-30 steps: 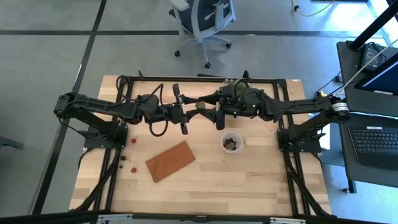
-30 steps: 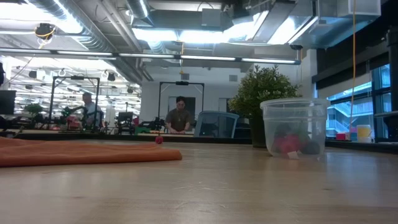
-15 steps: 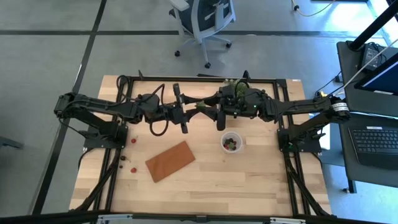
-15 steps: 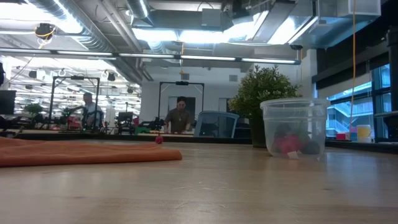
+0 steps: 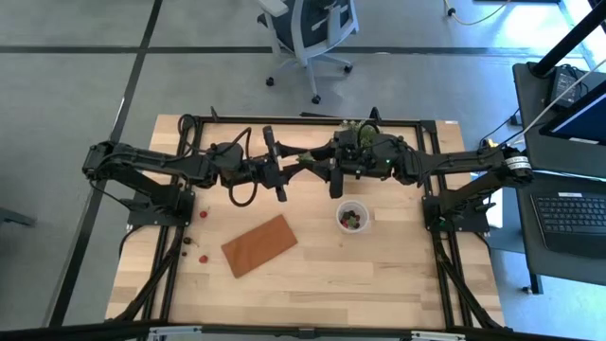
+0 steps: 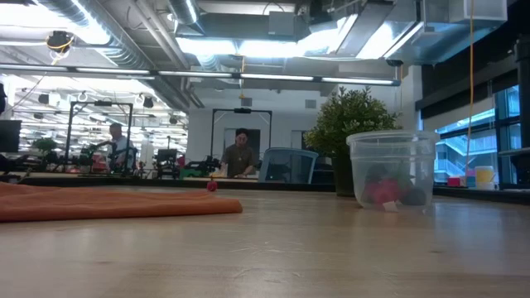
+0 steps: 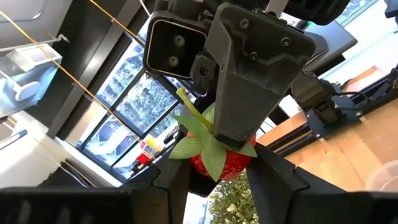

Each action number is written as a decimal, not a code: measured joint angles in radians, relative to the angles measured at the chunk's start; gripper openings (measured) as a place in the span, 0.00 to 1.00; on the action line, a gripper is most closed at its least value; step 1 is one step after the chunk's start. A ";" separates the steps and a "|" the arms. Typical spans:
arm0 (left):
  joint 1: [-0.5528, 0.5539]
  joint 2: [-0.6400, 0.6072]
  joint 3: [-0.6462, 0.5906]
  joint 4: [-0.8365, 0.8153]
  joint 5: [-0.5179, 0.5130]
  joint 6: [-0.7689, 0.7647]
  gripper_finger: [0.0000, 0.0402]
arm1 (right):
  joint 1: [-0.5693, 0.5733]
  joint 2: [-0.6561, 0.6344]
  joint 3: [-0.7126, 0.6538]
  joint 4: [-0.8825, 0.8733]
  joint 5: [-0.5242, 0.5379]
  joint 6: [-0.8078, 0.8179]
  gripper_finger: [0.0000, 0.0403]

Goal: Pick and placing Produce into tupperware
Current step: Put the red strawberry into the transparent container

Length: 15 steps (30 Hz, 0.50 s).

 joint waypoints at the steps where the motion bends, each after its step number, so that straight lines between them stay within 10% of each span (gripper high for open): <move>1: 0.001 0.000 0.000 0.000 0.000 -0.006 0.34 | 0.000 0.000 0.000 -0.001 0.000 -0.001 0.39; 15: 0.032 0.000 0.000 -0.195 -0.149 -0.388 0.74 | -0.037 -0.050 0.000 -0.262 0.001 -0.131 0.34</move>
